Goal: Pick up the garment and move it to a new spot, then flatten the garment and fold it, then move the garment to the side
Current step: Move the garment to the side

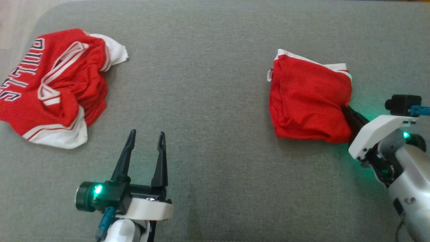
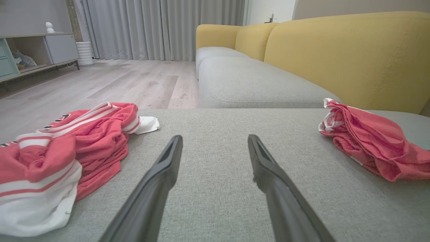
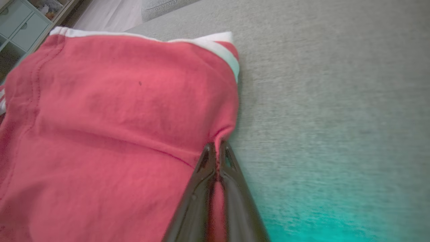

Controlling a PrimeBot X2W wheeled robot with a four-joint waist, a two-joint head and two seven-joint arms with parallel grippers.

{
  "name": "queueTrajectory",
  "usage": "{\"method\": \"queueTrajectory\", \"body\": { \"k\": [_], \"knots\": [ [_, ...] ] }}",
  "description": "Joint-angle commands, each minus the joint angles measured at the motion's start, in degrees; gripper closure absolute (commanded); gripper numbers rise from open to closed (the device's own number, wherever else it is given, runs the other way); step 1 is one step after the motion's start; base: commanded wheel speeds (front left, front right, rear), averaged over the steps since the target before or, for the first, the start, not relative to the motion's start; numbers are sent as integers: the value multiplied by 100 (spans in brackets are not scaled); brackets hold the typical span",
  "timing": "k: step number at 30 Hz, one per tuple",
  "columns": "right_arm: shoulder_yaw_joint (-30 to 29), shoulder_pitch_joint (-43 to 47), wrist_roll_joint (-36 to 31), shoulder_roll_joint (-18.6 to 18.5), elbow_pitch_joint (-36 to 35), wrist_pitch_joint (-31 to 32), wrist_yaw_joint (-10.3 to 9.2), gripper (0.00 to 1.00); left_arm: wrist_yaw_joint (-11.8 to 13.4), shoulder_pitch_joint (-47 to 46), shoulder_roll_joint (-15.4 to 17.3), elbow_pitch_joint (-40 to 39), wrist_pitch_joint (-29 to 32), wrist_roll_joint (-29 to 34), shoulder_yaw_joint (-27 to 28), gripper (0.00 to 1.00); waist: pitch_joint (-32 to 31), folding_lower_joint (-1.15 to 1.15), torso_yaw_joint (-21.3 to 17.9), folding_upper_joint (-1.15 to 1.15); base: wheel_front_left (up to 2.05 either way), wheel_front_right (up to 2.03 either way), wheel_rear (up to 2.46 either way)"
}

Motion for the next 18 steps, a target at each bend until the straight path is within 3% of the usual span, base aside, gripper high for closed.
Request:
{"method": "queueTrajectory", "body": {
  "k": [1, 8, 18],
  "knots": [
    [108, -31, -30, -172, -82, -57, 39, 100, 35, -151, -3, -200, -29, 34, 223, 0, 55, 0, -88, 0, 0, 0, 0],
    [297, -363, -49, -999, -168, -305, 39, 100, -22, -363, -3, -353, -29, 36, 317, 0, 497, 0, -503, 0, 0, 0, 0],
    [26, -707, -195, -2464, 199, -425, 39, 100, -112, -941, -3, -516, -29, 179, 278, 0, 1409, 0, -849, 0, 0, 0, 0]
  ]
}}
